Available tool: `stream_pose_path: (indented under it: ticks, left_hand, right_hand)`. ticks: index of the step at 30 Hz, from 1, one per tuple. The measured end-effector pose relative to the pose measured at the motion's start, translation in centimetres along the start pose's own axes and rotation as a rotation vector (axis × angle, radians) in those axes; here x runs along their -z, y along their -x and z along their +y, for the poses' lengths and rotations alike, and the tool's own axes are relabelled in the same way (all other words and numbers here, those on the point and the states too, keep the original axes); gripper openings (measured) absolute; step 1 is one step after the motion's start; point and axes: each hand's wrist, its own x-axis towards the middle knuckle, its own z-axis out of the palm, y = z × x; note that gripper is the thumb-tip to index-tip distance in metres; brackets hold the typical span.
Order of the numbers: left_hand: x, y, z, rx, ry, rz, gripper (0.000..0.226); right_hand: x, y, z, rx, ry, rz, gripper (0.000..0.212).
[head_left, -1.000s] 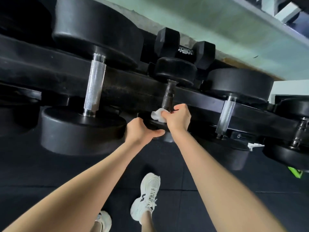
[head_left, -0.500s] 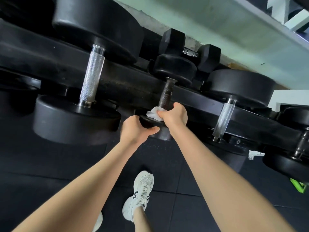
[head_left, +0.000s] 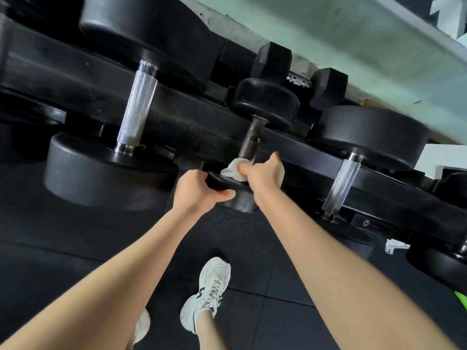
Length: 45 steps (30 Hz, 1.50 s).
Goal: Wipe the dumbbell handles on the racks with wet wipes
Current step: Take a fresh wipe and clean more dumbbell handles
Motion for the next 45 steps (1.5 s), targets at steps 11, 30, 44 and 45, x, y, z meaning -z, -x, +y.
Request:
stream_pose_path:
  ticks: [11,30,44,45]
  left_hand:
    - [-0.1,-0.3,-0.4,0.022,-0.002,0.022,0.036]
    - [-0.1,0.0,-0.3,-0.020,-0.068,0.015,0.033]
    - [0.0,-0.1,-0.3,-0.009,-0.109,0.002,0.036]
    - [0.0,-0.2,-0.4,-0.005,-0.102,0.006,0.036]
  right_hand:
    - [0.5,-0.7,0.7,0.042,-0.101,-0.007,0.084]
    - [4.8,-6.0,1.8,1.573,1.289,-0.021,0.068]
    - [3.6,-6.1,-3.4,1.929,1.496,-0.373,0.032]
    - [3.7,-6.5,-4.5,1.863,1.632,-0.256,0.037]
